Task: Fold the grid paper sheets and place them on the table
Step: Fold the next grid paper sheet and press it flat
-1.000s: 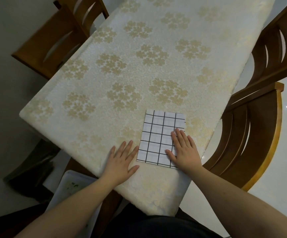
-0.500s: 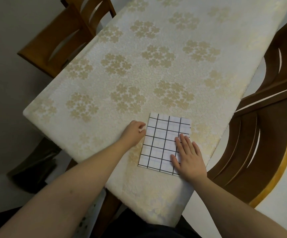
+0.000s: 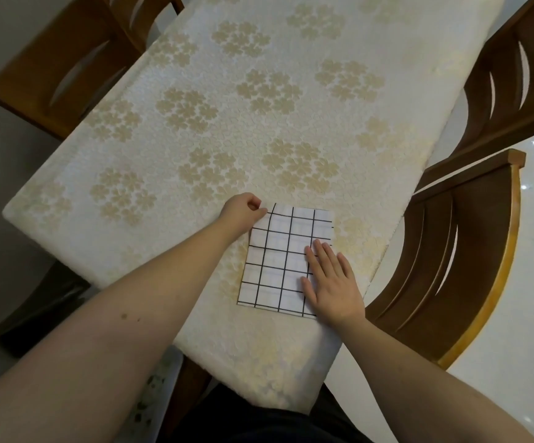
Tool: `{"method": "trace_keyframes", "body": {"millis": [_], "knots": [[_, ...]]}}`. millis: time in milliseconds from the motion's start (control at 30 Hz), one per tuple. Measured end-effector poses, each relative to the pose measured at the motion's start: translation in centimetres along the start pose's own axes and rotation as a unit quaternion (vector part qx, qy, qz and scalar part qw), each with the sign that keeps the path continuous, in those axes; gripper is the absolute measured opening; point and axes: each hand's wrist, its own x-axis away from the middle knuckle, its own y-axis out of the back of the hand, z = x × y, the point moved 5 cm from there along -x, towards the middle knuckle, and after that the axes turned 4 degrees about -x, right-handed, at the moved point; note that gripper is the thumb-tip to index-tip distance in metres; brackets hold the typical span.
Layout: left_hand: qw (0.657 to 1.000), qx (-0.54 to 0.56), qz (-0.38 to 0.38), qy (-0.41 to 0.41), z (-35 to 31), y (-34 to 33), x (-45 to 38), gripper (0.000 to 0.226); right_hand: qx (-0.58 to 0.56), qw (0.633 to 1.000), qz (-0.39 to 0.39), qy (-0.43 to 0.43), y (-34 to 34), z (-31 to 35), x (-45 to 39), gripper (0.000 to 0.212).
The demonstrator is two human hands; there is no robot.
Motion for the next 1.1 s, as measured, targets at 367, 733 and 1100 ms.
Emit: {"method": "trace_keyframes", "body": {"millis": [367,733,1100], "knots": [[0.986,0.162,0.010,-0.027,1.6,1.5,5.2,0.010,-0.145,0.984,-0.081,-0.070,1.5,-0.9,0.2,0.066],[0.984,0.124,0.085,-0.093,6.0,2.1,10.5,0.011,-0.292,0.938,-0.167,-0.081,7.2,-0.6,0.1,0.070],[0.987,-0.051,0.048,-0.146,8.3,-0.3,12.0,0.014,-0.110,0.980,-0.157,0.042,4.2,0.6,3.9,0.028]]}}
